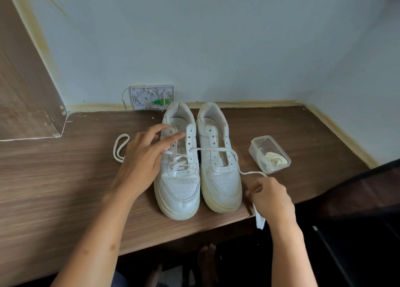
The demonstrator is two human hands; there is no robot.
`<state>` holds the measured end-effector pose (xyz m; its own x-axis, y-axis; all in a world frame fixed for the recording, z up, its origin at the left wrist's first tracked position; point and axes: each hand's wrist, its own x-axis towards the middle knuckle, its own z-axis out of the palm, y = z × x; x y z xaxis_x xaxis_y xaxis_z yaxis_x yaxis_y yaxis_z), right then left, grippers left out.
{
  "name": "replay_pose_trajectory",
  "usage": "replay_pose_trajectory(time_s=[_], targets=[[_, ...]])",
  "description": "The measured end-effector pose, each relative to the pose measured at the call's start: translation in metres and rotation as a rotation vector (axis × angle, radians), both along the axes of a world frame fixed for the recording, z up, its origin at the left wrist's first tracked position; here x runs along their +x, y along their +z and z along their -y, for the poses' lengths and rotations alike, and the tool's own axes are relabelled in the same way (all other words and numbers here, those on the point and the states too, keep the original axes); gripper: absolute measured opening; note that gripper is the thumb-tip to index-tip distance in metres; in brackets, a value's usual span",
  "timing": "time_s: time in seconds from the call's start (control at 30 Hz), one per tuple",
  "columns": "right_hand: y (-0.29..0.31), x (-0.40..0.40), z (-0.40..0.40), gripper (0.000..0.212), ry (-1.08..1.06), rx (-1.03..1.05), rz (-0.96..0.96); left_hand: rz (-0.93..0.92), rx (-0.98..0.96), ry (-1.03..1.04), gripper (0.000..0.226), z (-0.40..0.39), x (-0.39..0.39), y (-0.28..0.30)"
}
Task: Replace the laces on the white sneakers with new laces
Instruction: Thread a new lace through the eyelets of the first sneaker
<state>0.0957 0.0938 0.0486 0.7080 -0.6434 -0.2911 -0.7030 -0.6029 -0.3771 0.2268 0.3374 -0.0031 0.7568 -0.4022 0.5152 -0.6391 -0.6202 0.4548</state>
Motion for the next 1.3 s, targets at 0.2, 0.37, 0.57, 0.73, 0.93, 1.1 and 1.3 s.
replay_pose_trajectory(time_s=[0.2, 0.37, 0.57, 0.73, 0.93, 1.1, 1.3], targets=[[0.017, -0.003, -0.002, 0.013, 0.006, 0.095, 0.4, 0.002, -0.025, -0.023, 0.059, -0.001, -0.001, 0.003], [0.014, 0.01, -0.022, 0.018, 0.151, 0.09, 0.694, 0.036, -0.079, -0.032, 0.033, -0.001, -0.003, 0.011], [0.001, 0.047, -0.075, 0.024, 0.406, 0.041, 0.917, -0.002, -0.102, -0.001, 0.032, 0.0, 0.0, 0.008], [-0.016, 0.075, -0.1, 0.05, 0.449, -0.07, 0.91, -0.047, -0.112, -0.017, 0.035, -0.002, 0.001, 0.007], [-0.027, 0.089, -0.108, 0.052, 0.348, 0.032, 0.978, -0.051, -0.139, -0.026, 0.021, -0.004, 0.003, 0.007], [-0.029, 0.091, -0.107, 0.056, 0.408, 0.041, 0.989, -0.031, -0.143, -0.032, 0.022, -0.003, 0.003, 0.004], [-0.023, 0.085, -0.1, 0.05, 0.47, 0.14, 0.923, 0.018, -0.194, -0.007, 0.021, -0.004, 0.0, 0.012]])
